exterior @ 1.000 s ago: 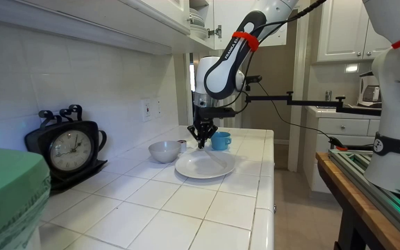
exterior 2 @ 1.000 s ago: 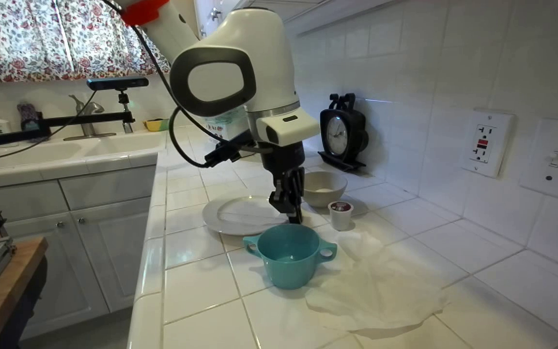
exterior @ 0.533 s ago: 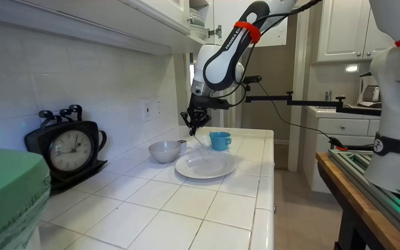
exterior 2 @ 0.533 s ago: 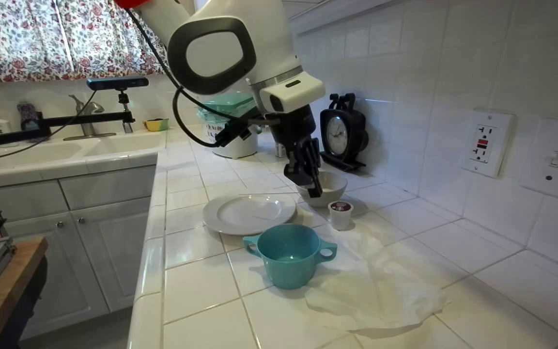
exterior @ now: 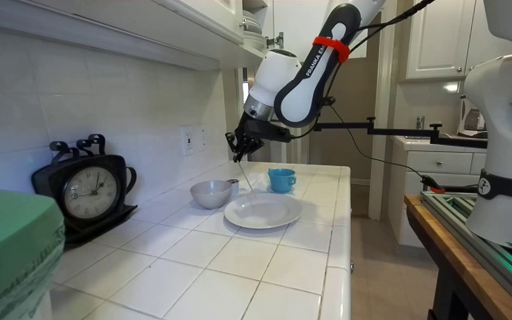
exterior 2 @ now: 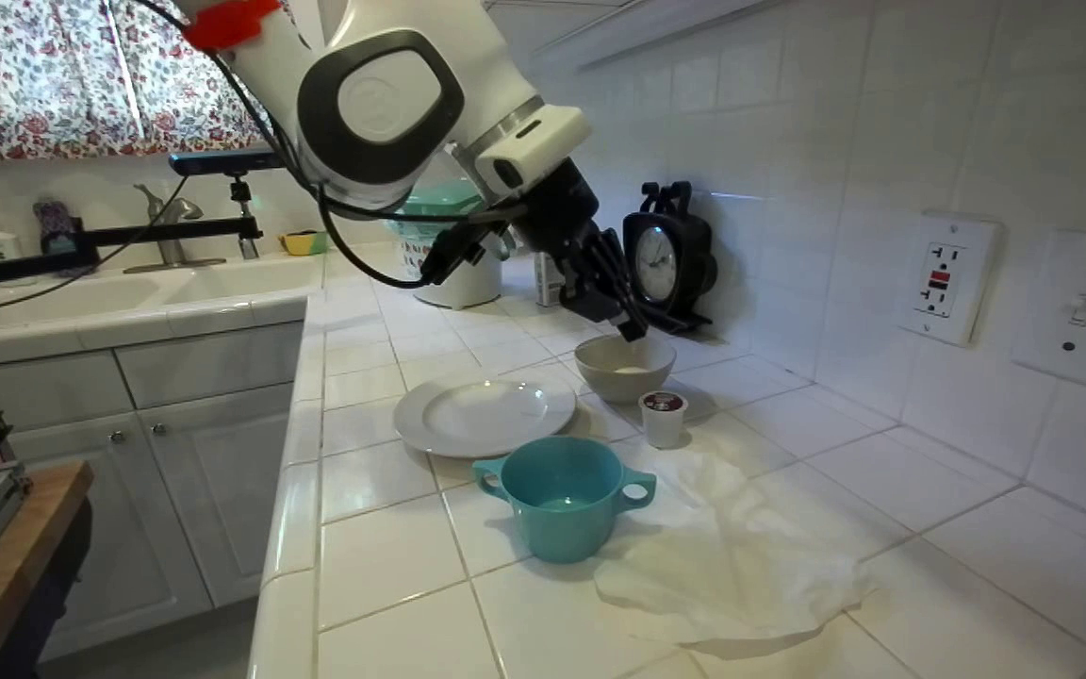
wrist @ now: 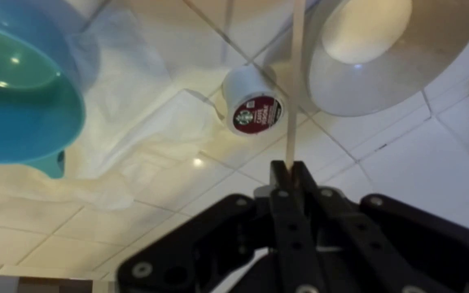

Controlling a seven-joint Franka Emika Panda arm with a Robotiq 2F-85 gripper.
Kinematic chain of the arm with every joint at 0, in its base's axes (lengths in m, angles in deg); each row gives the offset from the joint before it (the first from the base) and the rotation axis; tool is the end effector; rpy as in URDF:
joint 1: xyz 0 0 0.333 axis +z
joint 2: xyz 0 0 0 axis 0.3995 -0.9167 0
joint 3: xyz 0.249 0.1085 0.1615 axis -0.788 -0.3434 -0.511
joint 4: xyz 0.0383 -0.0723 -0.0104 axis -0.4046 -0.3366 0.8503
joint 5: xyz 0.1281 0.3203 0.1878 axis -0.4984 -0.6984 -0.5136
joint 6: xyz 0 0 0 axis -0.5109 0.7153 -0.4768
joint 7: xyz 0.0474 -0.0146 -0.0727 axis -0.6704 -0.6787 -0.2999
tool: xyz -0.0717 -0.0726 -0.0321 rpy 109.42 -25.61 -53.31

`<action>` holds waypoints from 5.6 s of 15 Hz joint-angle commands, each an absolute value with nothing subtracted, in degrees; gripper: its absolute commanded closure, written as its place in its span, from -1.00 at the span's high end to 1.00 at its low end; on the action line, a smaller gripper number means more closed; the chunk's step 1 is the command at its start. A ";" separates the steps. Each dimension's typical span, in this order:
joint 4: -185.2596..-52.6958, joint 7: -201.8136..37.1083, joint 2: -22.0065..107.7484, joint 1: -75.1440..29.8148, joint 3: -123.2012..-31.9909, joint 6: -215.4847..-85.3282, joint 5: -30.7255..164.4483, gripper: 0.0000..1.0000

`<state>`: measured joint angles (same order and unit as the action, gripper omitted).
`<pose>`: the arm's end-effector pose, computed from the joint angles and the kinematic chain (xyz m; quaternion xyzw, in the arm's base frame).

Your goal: Use the stirrer on the plate to stir the contents in the bowl then place it back on the plate

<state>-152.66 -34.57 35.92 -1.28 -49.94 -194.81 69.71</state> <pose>0.5944 -0.0768 0.2837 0.8642 -0.4059 0.2973 0.0010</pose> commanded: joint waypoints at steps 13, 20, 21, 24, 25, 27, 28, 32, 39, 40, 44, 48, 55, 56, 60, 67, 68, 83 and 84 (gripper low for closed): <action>-153.25 -27.11 16.07 29.86 -17.72 -212.18 60.50 -0.97; -148.69 -34.43 8.68 29.83 -18.92 -210.32 40.92 -0.97; -147.90 -34.59 8.05 29.78 -18.89 -209.83 40.58 -0.97; -146.22 -34.31 6.55 29.63 -18.61 -209.25 39.81 -0.97; -145.55 -34.24 5.72 29.54 -18.54 -209.13 39.24 -0.97; -144.49 -33.30 3.32 29.66 -17.91 -208.81 38.68 -0.97; -144.13 -32.92 2.61 29.51 -18.02 -208.56 38.72 -0.97; -142.13 -34.64 -1.91 29.59 -18.57 -208.67 33.08 -0.97; -139.88 -29.07 -8.41 31.19 -16.09 -208.45 33.36 -0.97; -139.52 -28.57 -9.25 31.31 -15.74 -208.49 33.27 -0.97; -137.63 -27.68 -12.44 31.39 -14.91 -208.71 31.95 -0.97; -136.02 -27.28 -12.87 31.28 -15.87 -209.52 31.60 -0.97; -137.29 -30.79 -9.34 33.20 -17.58 -209.53 30.37 -0.97; -138.18 -28.22 -9.32 33.84 -16.77 -208.66 32.82 -0.97; -139.84 -31.41 -7.51 33.84 -17.15 -205.52 31.15 -0.97; -139.94 -27.78 -11.36 34.11 -13.52 -201.40 31.18 -0.97; -139.46 -27.44 -11.93 33.97 -13.10 -201.50 31.22 -0.97; -135.81 -27.07 -12.28 33.76 -16.65 -204.72 32.01 -0.97; -136.26 -27.65 -11.37 33.97 -17.22 -205.43 32.17 -0.97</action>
<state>-135.75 -26.30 -13.70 33.96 -15.71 -203.70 32.58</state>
